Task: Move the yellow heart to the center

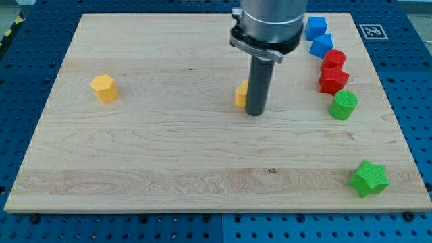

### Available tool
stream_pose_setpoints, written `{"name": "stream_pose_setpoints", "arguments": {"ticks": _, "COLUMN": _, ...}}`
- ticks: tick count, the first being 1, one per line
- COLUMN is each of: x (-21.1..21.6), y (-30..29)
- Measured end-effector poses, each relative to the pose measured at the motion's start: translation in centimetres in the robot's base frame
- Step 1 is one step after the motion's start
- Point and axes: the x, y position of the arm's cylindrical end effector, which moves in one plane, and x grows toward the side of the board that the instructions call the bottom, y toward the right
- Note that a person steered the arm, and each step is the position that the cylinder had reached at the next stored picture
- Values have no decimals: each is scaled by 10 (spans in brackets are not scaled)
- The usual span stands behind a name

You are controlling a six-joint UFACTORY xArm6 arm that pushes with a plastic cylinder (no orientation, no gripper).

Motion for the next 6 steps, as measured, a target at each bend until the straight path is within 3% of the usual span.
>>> {"name": "stream_pose_setpoints", "arguments": {"ticks": 1, "x": -14, "y": -10}}
{"name": "stream_pose_setpoints", "arguments": {"ticks": 3, "x": -9, "y": 80}}
{"name": "stream_pose_setpoints", "arguments": {"ticks": 4, "x": -36, "y": 61}}
{"name": "stream_pose_setpoints", "arguments": {"ticks": 6, "x": -42, "y": 20}}
